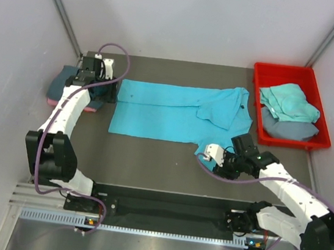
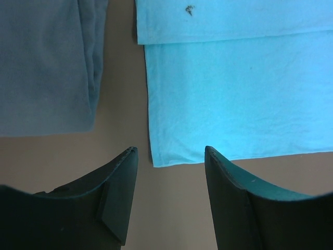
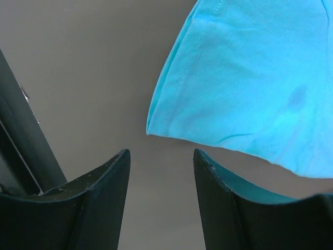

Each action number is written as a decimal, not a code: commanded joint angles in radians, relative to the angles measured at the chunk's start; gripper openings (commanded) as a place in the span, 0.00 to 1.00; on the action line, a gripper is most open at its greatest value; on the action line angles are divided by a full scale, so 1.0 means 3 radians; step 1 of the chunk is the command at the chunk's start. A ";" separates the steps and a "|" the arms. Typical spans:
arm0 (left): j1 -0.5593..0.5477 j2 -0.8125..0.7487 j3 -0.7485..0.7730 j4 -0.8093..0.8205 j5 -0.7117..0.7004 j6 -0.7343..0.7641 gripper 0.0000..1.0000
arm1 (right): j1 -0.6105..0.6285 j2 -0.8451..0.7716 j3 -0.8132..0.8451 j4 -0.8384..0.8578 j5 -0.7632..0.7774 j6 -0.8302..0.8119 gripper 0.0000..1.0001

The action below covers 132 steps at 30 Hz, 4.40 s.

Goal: Fold and stack the t-shirts
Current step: Fold the tshirt

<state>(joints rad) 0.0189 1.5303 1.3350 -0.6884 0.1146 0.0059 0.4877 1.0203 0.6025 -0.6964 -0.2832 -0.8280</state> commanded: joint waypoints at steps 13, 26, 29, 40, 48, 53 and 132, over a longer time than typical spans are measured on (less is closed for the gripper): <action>0.0034 -0.0187 -0.0042 0.0106 -0.0070 -0.0132 0.59 | 0.0241 0.0306 -0.0030 0.0271 0.0070 -0.0262 0.52; 0.0070 -0.0044 0.0106 0.0091 -0.0050 -0.0204 0.59 | 0.0333 0.0516 -0.0106 0.0378 0.0182 -0.0333 0.52; 0.0080 -0.0018 0.0137 0.0081 -0.0029 -0.0239 0.59 | 0.0343 0.0567 -0.0132 0.0445 0.0233 -0.0359 0.52; 0.0106 -0.0013 0.0106 0.0101 -0.0014 -0.0286 0.59 | 0.0348 0.0654 -0.0178 0.0624 0.0269 -0.0369 0.41; 0.0172 -0.0029 0.0106 -0.0180 -0.0044 -0.0296 0.59 | 0.0348 0.0532 -0.0152 0.0588 0.0443 -0.0359 0.10; 0.0320 0.0028 0.0004 -0.0579 0.0017 -0.0464 0.60 | 0.0312 0.0388 -0.0076 0.0527 0.0484 -0.0313 0.00; 0.0576 0.1168 0.0565 -0.0865 0.0917 -0.0490 0.00 | -0.0598 0.0347 0.0763 0.0961 0.0484 0.0030 0.00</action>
<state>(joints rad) 0.1963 1.9301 1.4284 -0.9295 0.3542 -0.1711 0.3225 1.1282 0.7643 -0.4423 -0.1249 -0.8402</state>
